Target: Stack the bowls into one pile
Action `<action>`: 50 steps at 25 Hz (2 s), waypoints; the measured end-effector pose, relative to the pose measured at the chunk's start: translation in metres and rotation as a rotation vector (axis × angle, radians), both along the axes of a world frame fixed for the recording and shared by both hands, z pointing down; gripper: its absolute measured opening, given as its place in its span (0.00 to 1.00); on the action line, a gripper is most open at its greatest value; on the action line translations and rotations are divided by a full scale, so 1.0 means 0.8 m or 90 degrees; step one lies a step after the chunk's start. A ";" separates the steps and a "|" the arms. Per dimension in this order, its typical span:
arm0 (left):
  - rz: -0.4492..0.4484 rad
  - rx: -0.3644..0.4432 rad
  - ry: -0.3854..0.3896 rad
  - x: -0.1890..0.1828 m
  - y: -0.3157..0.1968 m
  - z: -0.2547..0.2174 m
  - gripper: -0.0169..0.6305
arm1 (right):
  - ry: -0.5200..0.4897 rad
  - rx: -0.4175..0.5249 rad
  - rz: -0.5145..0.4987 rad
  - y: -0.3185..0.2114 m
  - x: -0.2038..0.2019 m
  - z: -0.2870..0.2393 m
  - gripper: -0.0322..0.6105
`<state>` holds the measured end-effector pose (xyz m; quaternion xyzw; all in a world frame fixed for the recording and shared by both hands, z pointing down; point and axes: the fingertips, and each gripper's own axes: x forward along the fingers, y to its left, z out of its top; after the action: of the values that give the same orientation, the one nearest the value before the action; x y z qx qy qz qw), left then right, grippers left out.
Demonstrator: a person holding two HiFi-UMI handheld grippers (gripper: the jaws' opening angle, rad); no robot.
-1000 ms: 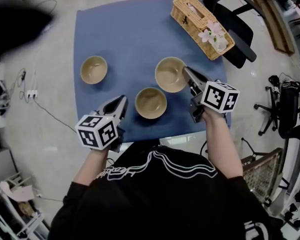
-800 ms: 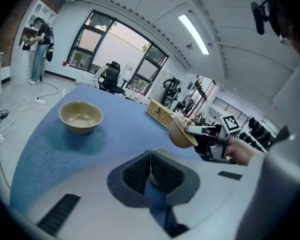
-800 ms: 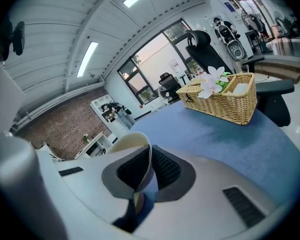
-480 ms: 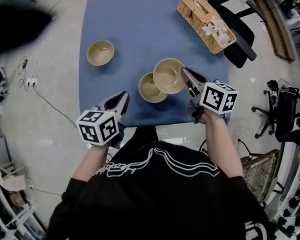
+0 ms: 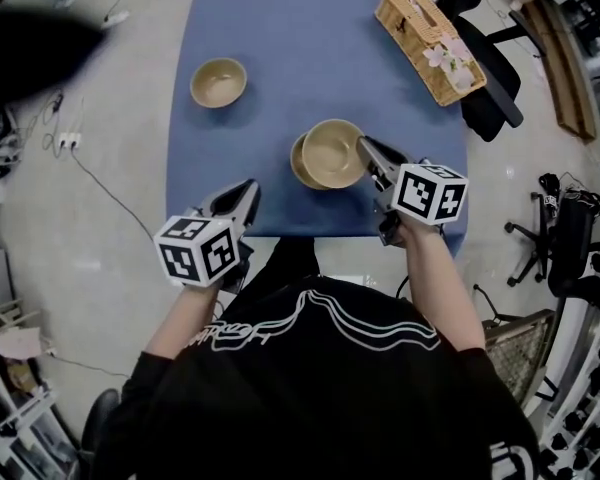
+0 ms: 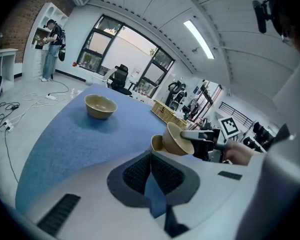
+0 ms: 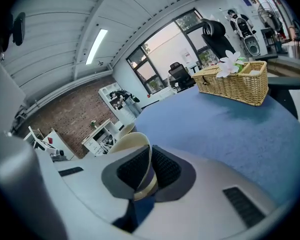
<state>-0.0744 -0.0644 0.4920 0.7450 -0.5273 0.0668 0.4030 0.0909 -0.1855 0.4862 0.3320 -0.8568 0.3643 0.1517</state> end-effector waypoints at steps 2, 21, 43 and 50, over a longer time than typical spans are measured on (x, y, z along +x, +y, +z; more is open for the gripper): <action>-0.008 -0.003 -0.001 -0.004 0.005 0.003 0.06 | 0.007 -0.009 -0.006 0.003 -0.003 0.012 0.12; -0.035 -0.024 -0.009 -0.018 0.020 0.016 0.06 | -0.016 -0.004 -0.045 0.011 -0.024 0.044 0.15; -0.066 0.108 -0.041 -0.047 0.088 -0.105 0.06 | -0.032 0.133 -0.120 0.098 -0.048 -0.067 0.43; -0.081 0.135 -0.054 -0.071 0.085 -0.130 0.06 | -0.050 0.163 -0.161 0.101 -0.085 -0.104 0.43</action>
<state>-0.1310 0.0034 0.3882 0.7450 -0.5941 0.0161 0.3030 0.0231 -0.1050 0.4031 0.2240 -0.9363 0.2427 0.1192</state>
